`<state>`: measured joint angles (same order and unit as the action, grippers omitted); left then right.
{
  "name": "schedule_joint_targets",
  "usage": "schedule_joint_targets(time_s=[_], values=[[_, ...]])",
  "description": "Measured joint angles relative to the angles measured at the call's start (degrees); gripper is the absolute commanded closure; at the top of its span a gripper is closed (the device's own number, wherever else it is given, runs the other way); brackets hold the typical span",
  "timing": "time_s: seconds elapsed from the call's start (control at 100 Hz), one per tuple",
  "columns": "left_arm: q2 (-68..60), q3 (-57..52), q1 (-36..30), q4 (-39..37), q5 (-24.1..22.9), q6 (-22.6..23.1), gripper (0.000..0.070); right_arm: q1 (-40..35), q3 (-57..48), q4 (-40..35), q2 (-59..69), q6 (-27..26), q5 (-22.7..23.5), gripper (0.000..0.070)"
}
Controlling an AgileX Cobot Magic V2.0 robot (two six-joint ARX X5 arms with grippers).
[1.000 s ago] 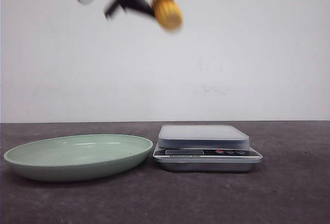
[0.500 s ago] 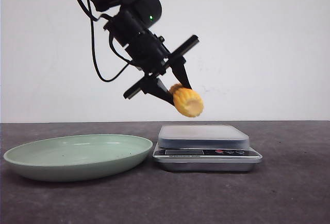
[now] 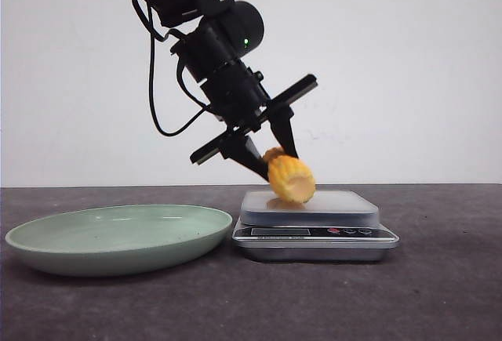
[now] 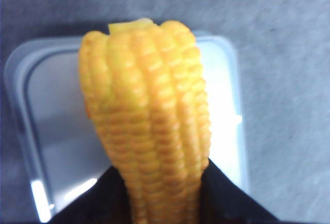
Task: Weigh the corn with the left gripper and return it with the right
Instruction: 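Carry the corn over the scale and lower it onto the pan, then open the left gripper and withdraw it from the corn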
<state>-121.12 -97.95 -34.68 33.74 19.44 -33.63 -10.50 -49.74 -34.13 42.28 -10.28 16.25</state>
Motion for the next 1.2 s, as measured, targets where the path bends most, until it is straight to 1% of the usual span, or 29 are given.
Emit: schedule_joint_targets(time_s=[0.05, 0.17, 0.32, 0.44, 0.49, 0.57, 0.67, 0.74, 0.85, 0.9, 1.06, 1.2], values=[[-0.02, -0.04, 0.00, 0.28, 0.02, 0.02, 0.0688, 0.00, 0.00, 0.00, 0.00, 0.00, 0.00, 0.0127], [-0.04, -0.20, -0.07, 1.40, 0.04, 0.02, 0.0645, 0.00, 0.00, -0.35, 0.02, 0.00, 0.00, 0.0127], [-0.24, -0.48, -0.13, 2.21, 0.07, 0.02, 0.0449, 0.00, 0.00, -1.05, 0.02, 0.00, -0.02, 0.0127], [-0.33, -0.50, -0.35, 2.19, 0.13, 0.09, 0.0365, 0.00, 0.00, -1.07, 0.02, 0.00, -0.02, 0.0127], [-0.33, -0.50, -0.48, 2.25, 0.11, 0.20, 0.0295, 0.00, 0.00, -1.07, 0.02, 0.00, -0.02, 0.0127], [-0.33, -0.59, -0.55, 2.19, 0.42, 0.46, 0.0223, 0.00, 0.00, -1.07, 0.02, -0.02, -0.02, 0.0127], [-0.33, -0.92, -0.85, 2.10, 0.46, 0.63, 0.0162, 0.00, 0.00, -1.22, 0.02, -0.02, 0.00, 0.0127], [-0.33, -1.09, -0.98, 1.99, 0.55, 0.63, 0.0096, 0.00, 0.00, -1.62, 0.02, -0.02, 0.00, 0.0127], [-0.33, -1.84, -1.03, 2.29, 0.63, 0.63, 0.0014, 0.00, 0.00, -2.86, 0.02, -0.02, -0.02, 0.0127], [-0.33, -2.40, -1.03, 2.73, 0.00, 0.63, 0.0000, 0.00, 0.02, -3.15, 0.02, -0.02, -0.02, 0.0127], [-1.31, -5.51, -0.96, 5.79, -1.68, 0.72, 0.0000, 0.00, 0.00, -3.48, 0.02, -0.02, -0.02, 0.0127], [-2.05, -11.45, -0.81, 10.38, -4.48, 2.54, 0.0000, 0.00, 0.00, -3.48, 0.02, 0.00, -0.74, 0.0127]])
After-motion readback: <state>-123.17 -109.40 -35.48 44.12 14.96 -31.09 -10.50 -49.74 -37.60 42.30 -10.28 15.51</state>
